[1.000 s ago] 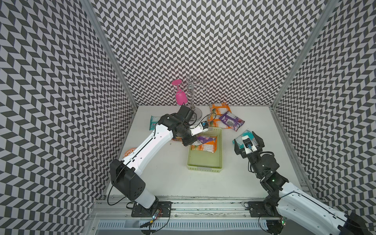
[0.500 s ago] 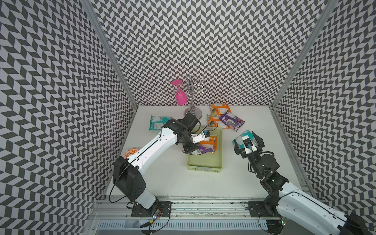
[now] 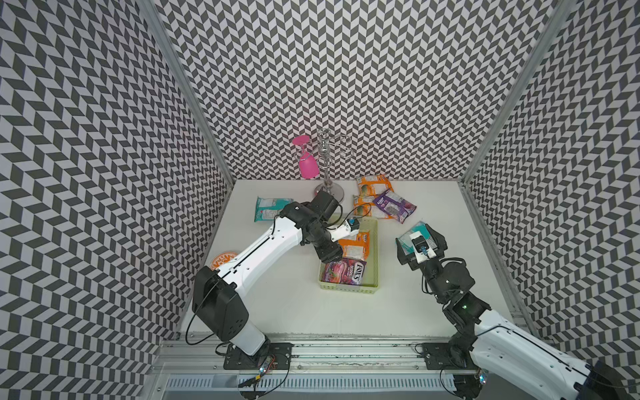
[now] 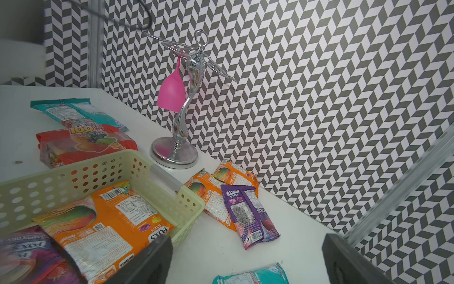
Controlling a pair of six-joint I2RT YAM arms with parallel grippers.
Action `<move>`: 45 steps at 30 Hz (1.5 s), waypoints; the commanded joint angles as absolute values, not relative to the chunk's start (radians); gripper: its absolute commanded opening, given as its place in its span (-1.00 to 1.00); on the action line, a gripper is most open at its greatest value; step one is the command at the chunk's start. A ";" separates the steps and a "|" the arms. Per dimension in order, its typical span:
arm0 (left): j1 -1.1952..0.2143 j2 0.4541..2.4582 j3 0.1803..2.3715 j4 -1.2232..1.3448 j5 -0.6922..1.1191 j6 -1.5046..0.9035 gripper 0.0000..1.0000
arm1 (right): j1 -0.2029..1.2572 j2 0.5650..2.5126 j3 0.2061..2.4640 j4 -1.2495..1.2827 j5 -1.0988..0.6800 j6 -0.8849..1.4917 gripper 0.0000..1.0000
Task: Put the candies in the basket
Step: Place the candy in the basket, then adjust the candy in the basket.
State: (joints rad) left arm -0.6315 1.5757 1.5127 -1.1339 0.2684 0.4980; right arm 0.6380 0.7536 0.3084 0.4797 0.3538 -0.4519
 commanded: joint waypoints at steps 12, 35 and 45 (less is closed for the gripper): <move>-0.413 1.459 1.595 -1.015 0.347 0.428 0.65 | 0.653 0.819 0.437 0.274 0.041 -0.485 0.99; -0.020 1.289 1.295 -0.797 0.639 0.264 0.98 | 0.817 1.346 0.927 -0.320 -0.404 -0.456 0.76; 0.010 1.288 1.324 -0.797 0.651 0.272 0.98 | 0.858 1.506 0.976 -0.361 -0.341 -0.451 0.59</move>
